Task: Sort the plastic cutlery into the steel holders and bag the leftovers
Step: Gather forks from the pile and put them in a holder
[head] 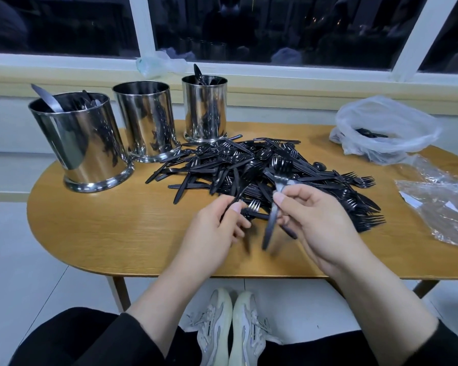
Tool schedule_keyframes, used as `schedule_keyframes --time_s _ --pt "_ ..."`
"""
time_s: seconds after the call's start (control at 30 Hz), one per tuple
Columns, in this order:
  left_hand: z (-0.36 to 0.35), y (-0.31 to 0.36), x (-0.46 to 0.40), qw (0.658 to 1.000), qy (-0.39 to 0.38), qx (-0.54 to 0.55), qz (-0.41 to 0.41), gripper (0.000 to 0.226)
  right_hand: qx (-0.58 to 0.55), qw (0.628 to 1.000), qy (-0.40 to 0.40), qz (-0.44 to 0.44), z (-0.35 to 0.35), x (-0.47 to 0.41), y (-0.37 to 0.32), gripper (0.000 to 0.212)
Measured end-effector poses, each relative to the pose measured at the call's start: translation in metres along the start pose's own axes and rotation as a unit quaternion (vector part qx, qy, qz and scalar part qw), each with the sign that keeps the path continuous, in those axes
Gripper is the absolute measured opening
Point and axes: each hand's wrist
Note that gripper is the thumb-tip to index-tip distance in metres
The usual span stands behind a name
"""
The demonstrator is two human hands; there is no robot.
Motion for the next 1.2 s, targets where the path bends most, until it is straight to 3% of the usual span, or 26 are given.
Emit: schedule_keyframes --time_s 0.17,0.33,0.47,0.53,0.63,0.73,0.9,1.2 --pt "-0.019 0.014 0.0 0.997 -0.05 0.054 0.002 0.025 0.059 0.998 0.011 0.018 -0.014 0.003 0.008 0.008" --pt "-0.031 0.009 -0.009 0.999 -0.033 0.033 0.0 0.023 0.239 0.966 0.042 0.085 0.008 0.001 0.002 0.012" --pt "-0.04 0.017 -0.017 0.996 -0.062 0.061 -0.009 0.025 0.45 0.88 0.077 0.129 0.057 -0.009 -0.014 0.009" --pt "-0.048 0.022 -0.02 0.992 -0.087 0.091 -0.003 0.031 0.549 0.827 0.05 0.112 0.082 -0.016 -0.022 0.013" --pt "-0.058 0.023 -0.019 0.992 -0.118 0.049 -0.018 0.031 0.648 0.76 -0.008 0.057 0.105 -0.028 -0.029 0.024" --pt "-0.059 0.021 -0.019 0.992 -0.123 0.033 -0.025 0.032 0.699 0.711 -0.06 0.047 0.11 -0.032 -0.029 0.032" --pt "-0.057 0.018 -0.02 0.987 -0.111 0.118 0.007 0.036 0.709 0.696 -0.089 0.068 0.105 -0.036 -0.026 0.026" --pt "-0.057 0.016 -0.016 0.983 -0.114 0.143 0.007 0.021 0.678 0.719 -0.093 0.122 0.107 -0.031 -0.034 0.006"
Point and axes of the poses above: each hand's wrist, its own x-axis away from the middle knuckle, its own z-axis out of the back of the hand, y = z × x, and after that the axes turned 8 degrees about -x, right-handed
